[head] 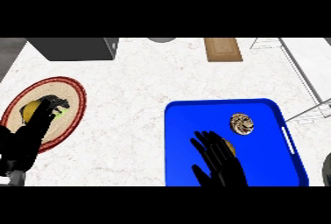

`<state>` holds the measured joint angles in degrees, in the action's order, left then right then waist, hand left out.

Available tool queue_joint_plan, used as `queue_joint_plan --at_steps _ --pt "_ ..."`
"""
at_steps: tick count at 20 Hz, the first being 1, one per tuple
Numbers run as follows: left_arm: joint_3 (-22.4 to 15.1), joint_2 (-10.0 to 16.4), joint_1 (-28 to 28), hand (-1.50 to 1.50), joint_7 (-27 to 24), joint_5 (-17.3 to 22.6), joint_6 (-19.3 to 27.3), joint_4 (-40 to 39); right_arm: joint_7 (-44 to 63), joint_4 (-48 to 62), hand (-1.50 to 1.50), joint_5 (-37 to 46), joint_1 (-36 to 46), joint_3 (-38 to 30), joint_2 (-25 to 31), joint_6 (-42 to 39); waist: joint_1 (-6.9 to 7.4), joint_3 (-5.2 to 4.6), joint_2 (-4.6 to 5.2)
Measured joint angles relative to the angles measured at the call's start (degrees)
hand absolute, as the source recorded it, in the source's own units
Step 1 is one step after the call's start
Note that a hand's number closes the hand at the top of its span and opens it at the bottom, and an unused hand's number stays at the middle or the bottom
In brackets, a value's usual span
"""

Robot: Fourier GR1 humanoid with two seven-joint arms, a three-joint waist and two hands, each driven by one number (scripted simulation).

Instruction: Pick the squash from the tray and place it in the tiered shelf

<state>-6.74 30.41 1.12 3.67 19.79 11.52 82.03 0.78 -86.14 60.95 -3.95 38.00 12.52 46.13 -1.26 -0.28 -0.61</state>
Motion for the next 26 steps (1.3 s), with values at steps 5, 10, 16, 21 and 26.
queue_joint_plan --at_steps 5,10,16,21,26 --pt "1.20 0.28 1.45 0.00 -0.89 0.26 -0.17 -0.99 9.74 -1.12 -1.50 20.36 -5.62 -3.65 -3.47 -1.88 -1.67 -0.10 -0.30" --pt "1.77 0.45 2.27 0.00 -1.46 0.54 -0.73 -0.90 19.16 -3.84 -1.50 37.60 -11.48 -5.33 -7.50 -12.97 -2.06 -0.23 -0.37" --pt "1.83 0.41 2.88 0.00 -2.44 0.37 -1.51 -0.92 29.44 -7.62 -1.50 54.37 -14.86 -3.81 -11.30 -33.41 -0.88 -0.23 -0.09" --pt "2.04 0.12 1.53 0.00 -2.76 0.26 -2.82 -1.94 38.54 -10.07 -1.50 62.65 -13.98 3.03 -12.24 -50.86 0.32 0.03 0.34" --pt "3.91 0.41 0.34 0.00 -1.88 0.46 -5.18 -2.37 45.16 -9.89 -1.50 60.99 -7.96 8.04 -12.43 -63.97 1.09 0.20 0.53"
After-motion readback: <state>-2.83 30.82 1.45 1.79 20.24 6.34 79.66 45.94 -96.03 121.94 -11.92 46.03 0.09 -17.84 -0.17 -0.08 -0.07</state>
